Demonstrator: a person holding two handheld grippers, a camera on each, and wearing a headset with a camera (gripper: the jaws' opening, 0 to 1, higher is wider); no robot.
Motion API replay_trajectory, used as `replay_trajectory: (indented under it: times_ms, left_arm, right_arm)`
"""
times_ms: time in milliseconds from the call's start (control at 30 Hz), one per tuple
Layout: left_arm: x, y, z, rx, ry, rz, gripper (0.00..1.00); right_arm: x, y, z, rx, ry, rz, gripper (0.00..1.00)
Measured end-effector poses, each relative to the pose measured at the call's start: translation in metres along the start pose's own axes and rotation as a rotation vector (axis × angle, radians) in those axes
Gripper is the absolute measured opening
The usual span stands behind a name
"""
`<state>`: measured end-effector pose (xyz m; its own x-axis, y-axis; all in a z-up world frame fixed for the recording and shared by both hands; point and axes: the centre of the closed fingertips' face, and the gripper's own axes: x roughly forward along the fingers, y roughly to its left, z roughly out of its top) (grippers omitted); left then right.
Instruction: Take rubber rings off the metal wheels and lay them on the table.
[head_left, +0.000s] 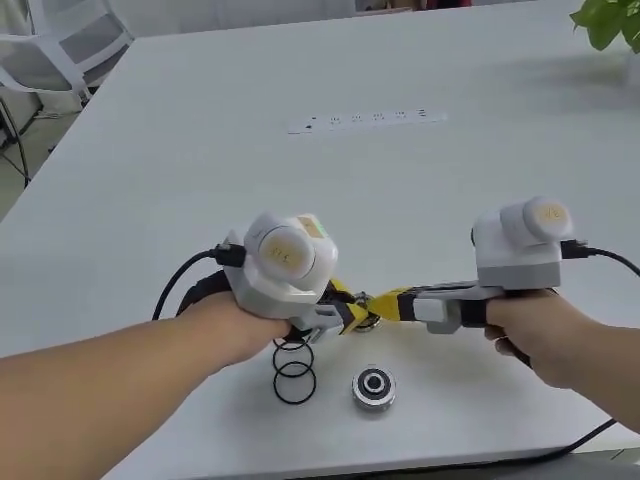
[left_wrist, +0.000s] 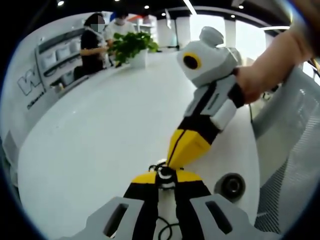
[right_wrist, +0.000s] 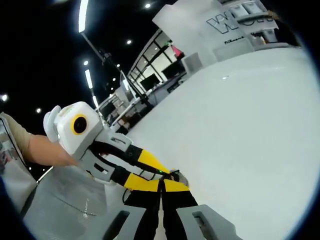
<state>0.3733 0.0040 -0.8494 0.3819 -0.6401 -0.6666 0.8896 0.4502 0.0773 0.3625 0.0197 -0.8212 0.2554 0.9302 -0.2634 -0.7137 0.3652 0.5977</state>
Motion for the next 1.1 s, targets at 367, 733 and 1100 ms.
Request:
replay_trajectory:
  times_ms: [367, 733, 1100]
  left_arm:
    - [-0.001, 0.0, 0.0, -0.006, -0.003, 0.0, 0.11]
    - [0.0, 0.0, 0.0, -0.011, -0.016, 0.007, 0.12]
    - [0.0, 0.001, 0.002, -0.023, -0.035, -0.003, 0.14]
  right_arm:
    - [-0.002, -0.01, -0.006, -0.015, 0.057, -0.063, 0.0]
    - [-0.007, -0.019, -0.01, 0.005, 0.056, -0.097, 0.0]
    - [-0.01, -0.018, -0.009, 0.021, 0.041, -0.092, 0.0]
